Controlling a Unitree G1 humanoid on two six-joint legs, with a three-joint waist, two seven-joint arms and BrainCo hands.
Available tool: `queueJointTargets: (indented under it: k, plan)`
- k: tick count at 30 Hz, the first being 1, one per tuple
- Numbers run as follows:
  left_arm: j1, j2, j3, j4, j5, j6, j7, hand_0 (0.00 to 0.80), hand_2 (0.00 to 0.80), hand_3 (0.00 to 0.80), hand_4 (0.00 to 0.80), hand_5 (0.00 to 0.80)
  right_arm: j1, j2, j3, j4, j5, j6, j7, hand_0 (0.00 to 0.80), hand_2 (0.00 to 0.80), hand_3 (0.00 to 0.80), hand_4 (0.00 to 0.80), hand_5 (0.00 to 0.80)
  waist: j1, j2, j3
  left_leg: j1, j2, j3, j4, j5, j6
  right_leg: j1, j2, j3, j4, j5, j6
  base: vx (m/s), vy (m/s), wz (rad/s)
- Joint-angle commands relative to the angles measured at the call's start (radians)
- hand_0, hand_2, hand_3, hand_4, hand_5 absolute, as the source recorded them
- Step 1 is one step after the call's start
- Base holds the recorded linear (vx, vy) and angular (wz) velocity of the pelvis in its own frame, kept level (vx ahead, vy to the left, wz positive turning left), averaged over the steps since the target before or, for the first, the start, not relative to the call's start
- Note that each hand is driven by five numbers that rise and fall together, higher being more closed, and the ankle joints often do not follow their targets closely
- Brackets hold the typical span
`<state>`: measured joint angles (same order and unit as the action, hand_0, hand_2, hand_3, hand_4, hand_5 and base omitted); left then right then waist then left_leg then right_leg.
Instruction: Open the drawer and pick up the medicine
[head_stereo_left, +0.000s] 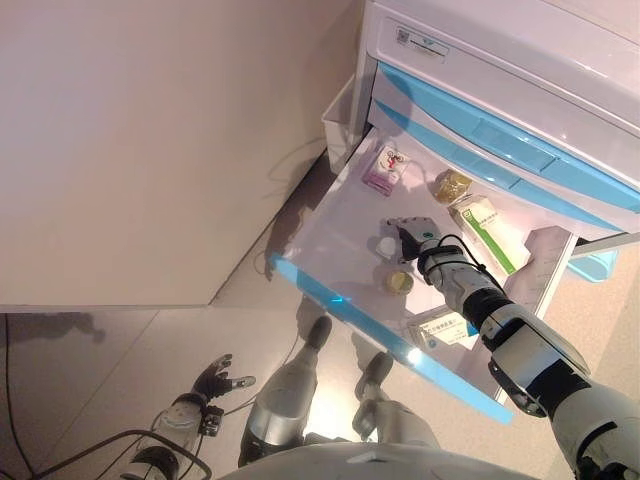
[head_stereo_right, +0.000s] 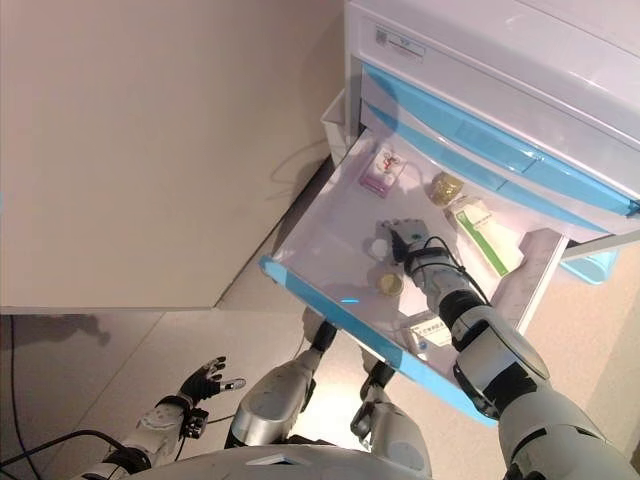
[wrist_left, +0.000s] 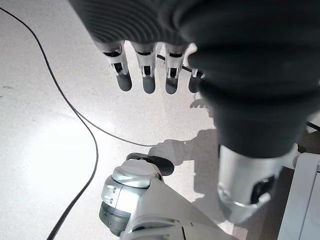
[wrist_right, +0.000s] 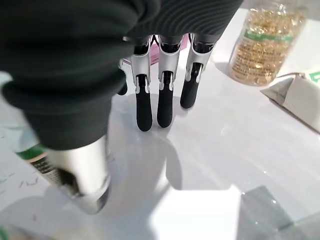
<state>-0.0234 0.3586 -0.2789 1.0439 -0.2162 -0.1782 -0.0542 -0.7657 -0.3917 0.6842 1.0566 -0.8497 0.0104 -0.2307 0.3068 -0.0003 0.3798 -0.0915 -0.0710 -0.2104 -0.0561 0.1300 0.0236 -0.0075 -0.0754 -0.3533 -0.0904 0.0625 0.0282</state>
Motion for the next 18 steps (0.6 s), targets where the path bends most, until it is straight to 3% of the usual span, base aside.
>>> queueJointTargets:
  k: [1,9,18]
  plan:
    - [0.007,0.022,-0.039,0.018,-0.015,-0.016,0.0,0.0,0.0,0.0,0.0,0.0,-0.079,-0.027,0.062,-0.021,-0.056,-0.027,-0.025,0.0,0.0,0.0,0.0,0.0,0.015,-0.007,-0.029,-0.011,-0.051,0.016,0.004,-0.107,0.032,-0.048,-0.046,0.028,0.162,-0.058,0.086,0.0,0.0,0.0]
    - [0.009,0.028,-0.034,0.005,-0.008,-0.009,0.002,0.0,0.0,0.0,0.0,0.0,-0.08,-0.032,0.074,-0.044,-0.055,-0.073,-0.074,0.0,0.0,0.0,0.0,0.0,0.021,-0.019,-0.03,-0.014,-0.049,0.014,0.004,-0.108,0.032,-0.045,-0.043,0.025,0.157,-0.056,0.088,0.0,0.0,0.0]
    - [0.007,0.034,-0.03,-0.004,-0.009,0.003,0.003,0.0,0.0,0.0,0.0,0.0,-0.083,-0.038,0.098,-0.06,-0.076,-0.114,-0.041,0.0,0.0,0.0,0.0,0.0,0.027,-0.023,-0.031,-0.014,-0.049,0.009,0.005,-0.107,0.032,-0.045,-0.044,0.016,0.16,-0.057,0.089,0.0,0.0,0.0]
